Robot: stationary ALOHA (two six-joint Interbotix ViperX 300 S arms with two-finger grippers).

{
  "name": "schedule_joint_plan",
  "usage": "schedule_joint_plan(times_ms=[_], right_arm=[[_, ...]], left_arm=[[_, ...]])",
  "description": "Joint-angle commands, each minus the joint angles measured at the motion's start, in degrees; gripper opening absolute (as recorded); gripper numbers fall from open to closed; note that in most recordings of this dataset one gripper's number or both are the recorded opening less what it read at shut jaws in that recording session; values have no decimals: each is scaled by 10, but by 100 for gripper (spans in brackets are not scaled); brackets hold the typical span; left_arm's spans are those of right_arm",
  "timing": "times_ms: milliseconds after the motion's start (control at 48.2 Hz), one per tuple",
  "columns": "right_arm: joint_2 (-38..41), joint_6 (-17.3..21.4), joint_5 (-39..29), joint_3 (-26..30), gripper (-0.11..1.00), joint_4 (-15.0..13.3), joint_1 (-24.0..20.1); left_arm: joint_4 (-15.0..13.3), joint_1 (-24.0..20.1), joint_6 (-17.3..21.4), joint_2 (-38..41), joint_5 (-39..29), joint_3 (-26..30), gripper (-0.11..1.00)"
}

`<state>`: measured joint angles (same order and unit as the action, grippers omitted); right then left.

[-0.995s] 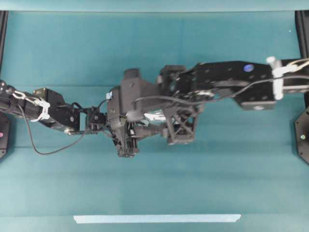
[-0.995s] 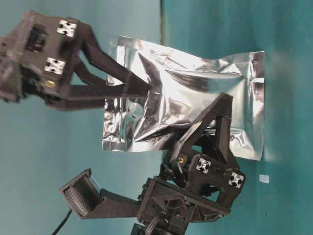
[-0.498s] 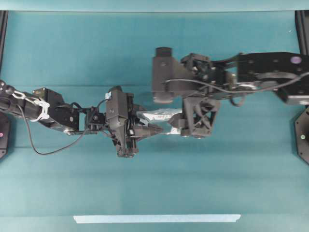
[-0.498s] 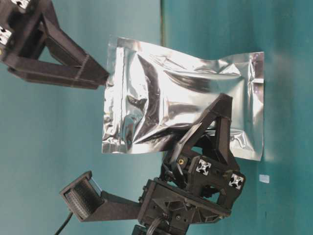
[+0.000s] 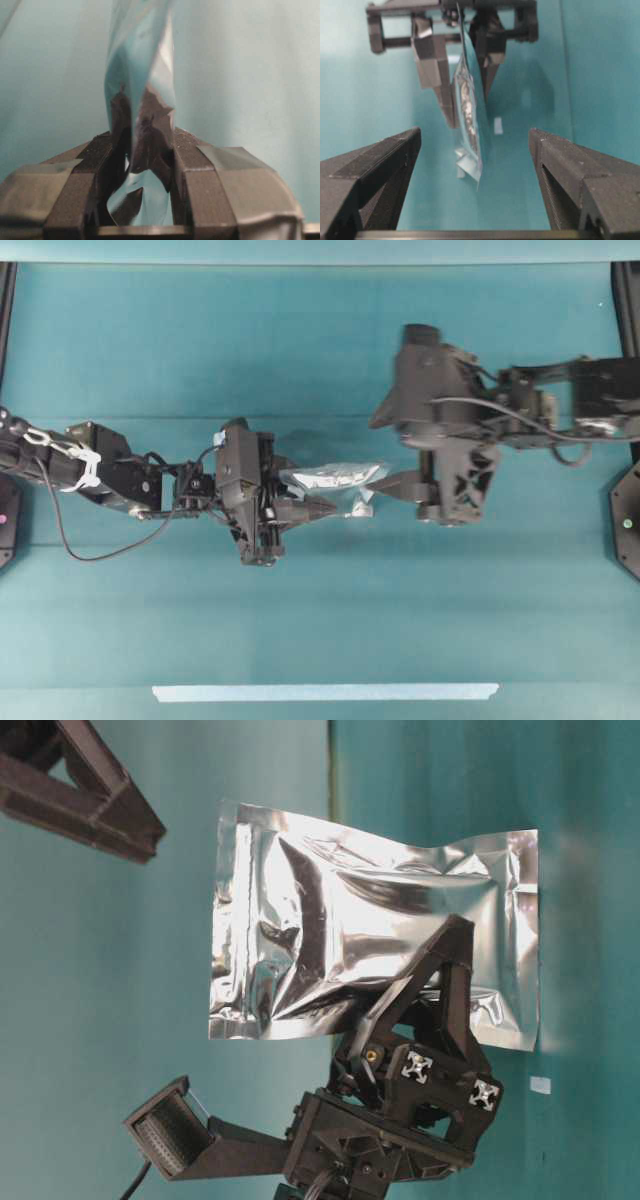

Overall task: Hand over the silver zip bag and make it stand upright.
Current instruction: 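Open the right gripper to release the bag to the left gripper, then withdraw the open right gripper away to the right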

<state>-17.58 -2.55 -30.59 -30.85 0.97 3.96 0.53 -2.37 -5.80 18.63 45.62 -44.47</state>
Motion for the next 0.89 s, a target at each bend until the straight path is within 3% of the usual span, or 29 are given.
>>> schedule_joint_plan(times_ms=[0, 353, 871], right_arm=[[-28, 14, 13, -10, 89, 0, 0], [-72, 44, 41, -54, 89, 0, -3], [-112, 45, 50, -91, 89, 1, -3]], left_arm=[[0, 0, 1, -5, 3, 2, 25], [0, 0, 10, -5, 2, 4, 25], [0, 0, 13, -5, -2, 2, 25]])
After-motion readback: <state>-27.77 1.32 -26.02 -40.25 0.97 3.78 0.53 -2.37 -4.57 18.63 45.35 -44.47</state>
